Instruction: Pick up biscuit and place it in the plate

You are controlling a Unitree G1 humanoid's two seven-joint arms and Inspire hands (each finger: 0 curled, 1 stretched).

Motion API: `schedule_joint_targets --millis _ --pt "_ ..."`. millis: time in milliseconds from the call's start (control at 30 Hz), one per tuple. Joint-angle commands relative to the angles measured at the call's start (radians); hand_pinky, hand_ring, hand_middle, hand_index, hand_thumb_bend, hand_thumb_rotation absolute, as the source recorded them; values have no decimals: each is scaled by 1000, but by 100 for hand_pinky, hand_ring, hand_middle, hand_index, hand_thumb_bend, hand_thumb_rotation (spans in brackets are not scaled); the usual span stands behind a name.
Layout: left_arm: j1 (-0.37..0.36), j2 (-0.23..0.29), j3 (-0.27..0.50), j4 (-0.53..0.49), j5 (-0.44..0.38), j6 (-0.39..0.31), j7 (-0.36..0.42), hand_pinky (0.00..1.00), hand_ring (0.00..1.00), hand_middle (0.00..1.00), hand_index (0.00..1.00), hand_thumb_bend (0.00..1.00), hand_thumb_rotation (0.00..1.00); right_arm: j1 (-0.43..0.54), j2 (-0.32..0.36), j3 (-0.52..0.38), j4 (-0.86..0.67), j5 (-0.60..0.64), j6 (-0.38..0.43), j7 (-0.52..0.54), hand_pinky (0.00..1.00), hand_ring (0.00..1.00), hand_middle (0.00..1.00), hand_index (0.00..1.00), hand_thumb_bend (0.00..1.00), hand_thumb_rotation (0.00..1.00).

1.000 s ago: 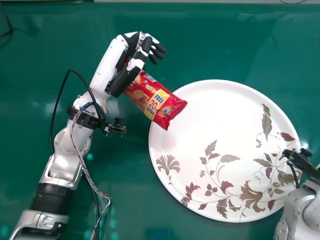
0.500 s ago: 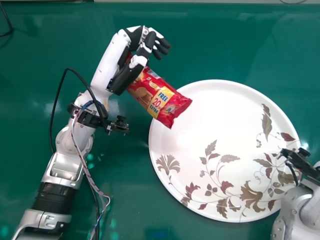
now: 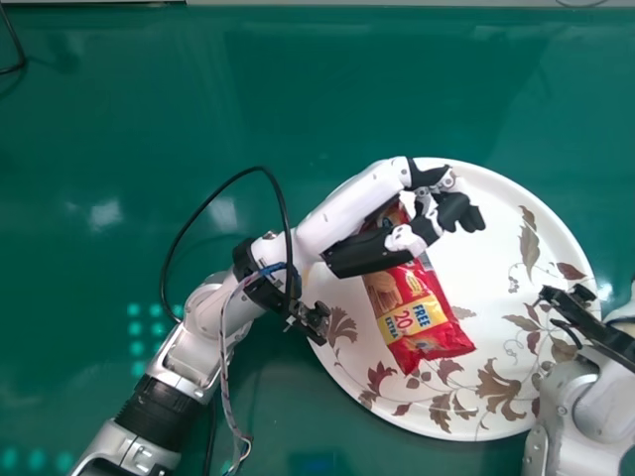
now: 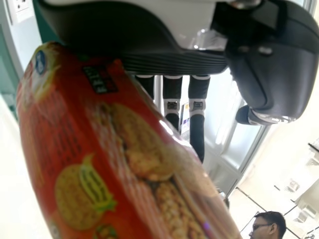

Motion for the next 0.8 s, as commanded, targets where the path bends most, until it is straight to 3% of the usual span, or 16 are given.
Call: schedule_joint_targets --millis 0,433,567,633,667,700,733,767 --pt "18 1 -1 -6 -20 9 -15 8 41 47 50 49 0 15 17 -1 -5 -9 -3 -15 8 44 48 22 52 0" --pt "-8 -4 21 25 -18 -16 -16 8 41 47 49 49 0 9 16 7 -3 0 21 -39 8 43 48 22 52 0" --pt "-13 -21 36 42 9 -49 30 8 41 47 49 49 0 8 15 9 3 3 16 -41 8 43 48 23 52 0" --pt "-13 -23 39 41 28 -43 46 13 39 46 50 49 0 8 14 7 4 -1 21 -44 9 43 48 23 52 0" --pt "-22 2 36 41 57 -49 39 23 40 47 52 49 0 8 16 7 -2 -2 35 -47 10 43 48 24 52 0" --pt "-29 24 32 43 78 -56 30 60 70 73 75 65 41 10 16 7 -8 -2 50 -47 11 43 48 26 52 0" --pt "-34 39 30 46 93 -62 26 80 84 86 87 78 64 11 16 8 -12 -1 60 -47 12 43 48 27 52 0" --pt "-38 49 28 50 98 -69 21 90 92 93 94 85 76 14 12 9 -14 1 66 -43 13 43 48 27 52 0"
